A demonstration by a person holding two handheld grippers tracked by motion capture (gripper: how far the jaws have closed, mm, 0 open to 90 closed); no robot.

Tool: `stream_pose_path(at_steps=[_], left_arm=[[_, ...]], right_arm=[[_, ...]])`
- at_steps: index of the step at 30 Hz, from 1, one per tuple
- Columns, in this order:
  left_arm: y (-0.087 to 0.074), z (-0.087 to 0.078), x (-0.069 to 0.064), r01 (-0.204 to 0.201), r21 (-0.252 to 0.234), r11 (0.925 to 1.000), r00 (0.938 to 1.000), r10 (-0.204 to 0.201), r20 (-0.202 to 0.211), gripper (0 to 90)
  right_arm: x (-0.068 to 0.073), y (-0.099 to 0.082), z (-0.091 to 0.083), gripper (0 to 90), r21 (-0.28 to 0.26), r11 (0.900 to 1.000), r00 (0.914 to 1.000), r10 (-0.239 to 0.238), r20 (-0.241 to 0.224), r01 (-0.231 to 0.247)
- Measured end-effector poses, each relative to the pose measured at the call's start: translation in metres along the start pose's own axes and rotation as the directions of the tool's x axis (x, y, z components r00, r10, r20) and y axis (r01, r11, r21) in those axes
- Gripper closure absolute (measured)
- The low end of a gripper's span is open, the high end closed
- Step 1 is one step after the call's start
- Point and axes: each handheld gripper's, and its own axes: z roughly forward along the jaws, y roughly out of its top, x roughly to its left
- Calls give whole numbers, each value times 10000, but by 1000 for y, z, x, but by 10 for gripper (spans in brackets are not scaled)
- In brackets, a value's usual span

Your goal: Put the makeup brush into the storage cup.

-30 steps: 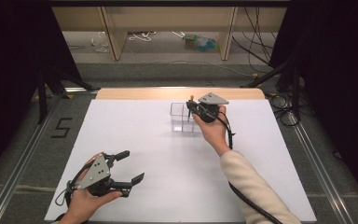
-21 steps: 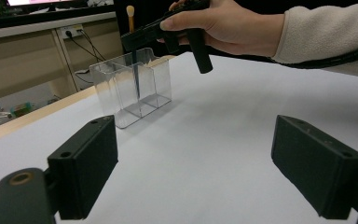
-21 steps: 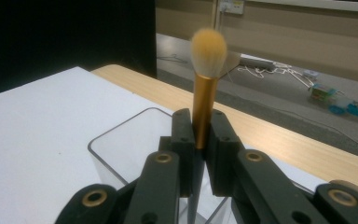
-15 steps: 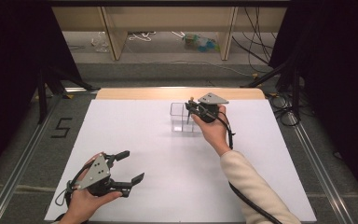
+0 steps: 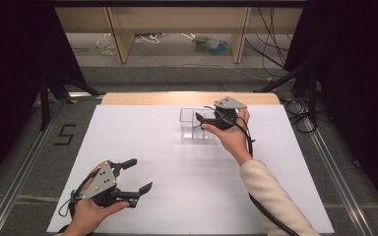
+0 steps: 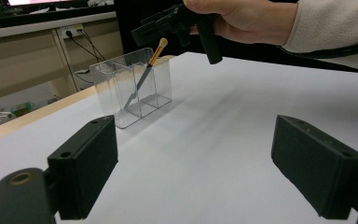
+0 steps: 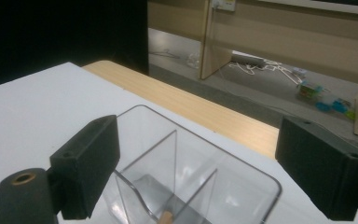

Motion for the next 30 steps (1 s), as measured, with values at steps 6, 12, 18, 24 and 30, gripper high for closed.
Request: stream_pose_path(at_steps=[6, 12, 18, 24, 30], left_arm=[[0, 0, 0, -18, 10, 10000, 10000, 18, -8, 143], [0, 0, 0, -15, 9, 10000, 10000, 15, -15, 143], [0, 0, 0, -21, 14, 10000, 10000, 22, -27, 143], [0, 0, 0, -30, 15, 10000, 10000, 30, -39, 143], [0, -1, 0, -39, 9, 10000, 10000, 39, -62, 143]], right_arm=[[-2, -3, -12, 117, 97, 9999, 10000, -71, -56, 72], [-2, -5, -25, 111, 3, 9999, 9999, -107, -44, 107], [-1, -9, -36, 107, -79, 9998, 9997, -183, -160, 182], [1, -14, -51, 104, -87, 9993, 9990, -378, -246, 376], [3, -17, -62, 101, -158, 9992, 9984, -383, -421, 376]])
